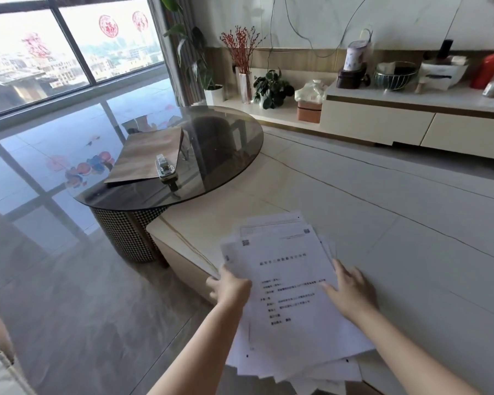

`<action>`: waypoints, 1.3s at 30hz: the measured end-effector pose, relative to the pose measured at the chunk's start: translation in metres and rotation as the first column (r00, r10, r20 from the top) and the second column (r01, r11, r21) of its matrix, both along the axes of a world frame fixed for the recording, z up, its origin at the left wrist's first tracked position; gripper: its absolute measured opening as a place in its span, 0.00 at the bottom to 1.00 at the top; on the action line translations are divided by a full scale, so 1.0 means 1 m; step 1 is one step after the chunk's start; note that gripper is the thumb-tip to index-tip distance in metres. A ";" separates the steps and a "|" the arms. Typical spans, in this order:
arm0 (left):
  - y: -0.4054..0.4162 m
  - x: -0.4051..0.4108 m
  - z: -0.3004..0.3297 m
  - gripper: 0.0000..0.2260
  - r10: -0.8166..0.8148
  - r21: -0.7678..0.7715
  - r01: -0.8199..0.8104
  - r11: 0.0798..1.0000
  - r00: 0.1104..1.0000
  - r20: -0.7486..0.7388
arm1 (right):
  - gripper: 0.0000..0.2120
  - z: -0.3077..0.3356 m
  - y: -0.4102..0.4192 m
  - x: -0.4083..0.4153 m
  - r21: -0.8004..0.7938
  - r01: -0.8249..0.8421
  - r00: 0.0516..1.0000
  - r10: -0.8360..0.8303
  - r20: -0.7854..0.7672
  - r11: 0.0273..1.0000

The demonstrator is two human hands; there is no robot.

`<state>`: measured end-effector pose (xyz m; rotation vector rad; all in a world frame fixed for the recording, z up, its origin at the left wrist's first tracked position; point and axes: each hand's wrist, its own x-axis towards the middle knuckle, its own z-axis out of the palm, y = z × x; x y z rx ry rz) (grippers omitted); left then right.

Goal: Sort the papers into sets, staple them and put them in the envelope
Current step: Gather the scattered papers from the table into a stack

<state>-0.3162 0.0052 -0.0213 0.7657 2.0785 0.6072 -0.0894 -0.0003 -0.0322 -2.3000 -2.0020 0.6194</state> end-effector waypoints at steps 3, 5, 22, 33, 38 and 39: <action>-0.010 -0.012 -0.014 0.38 0.107 -0.018 -0.105 0.994 0.982 0.155 | 0.31 -0.003 0.002 -0.007 -0.029 -0.064 0.998 0.063 -0.016 0.998; -0.013 -0.020 -0.019 0.33 0.230 -0.049 -0.226 0.973 0.923 0.308 | 0.31 -0.004 0.004 -0.009 -0.041 -0.101 0.994 0.099 -0.055 0.994; -0.016 0.009 0.044 0.05 -0.122 0.190 0.052 0.980 0.918 0.377 | 0.34 0.014 -0.018 -0.006 -0.092 0.067 0.939 -0.094 -0.331 0.994; -0.009 0.033 0.142 0.09 -0.516 0.430 0.343 0.835 0.759 0.397 | 0.57 0.079 -0.026 0.084 -0.125 0.317 0.297 -0.224 -0.928 0.940; 0.005 0.083 0.165 0.07 -0.514 0.514 0.295 0.806 0.779 0.358 | 0.21 0.128 -0.024 0.107 0.015 0.461 0.215 -0.095 -0.972 0.887; 0.008 0.095 0.169 0.07 -0.509 0.530 0.276 0.802 0.781 0.362 | 0.19 0.135 -0.021 0.113 0.040 0.533 0.219 -0.091 -0.971 0.845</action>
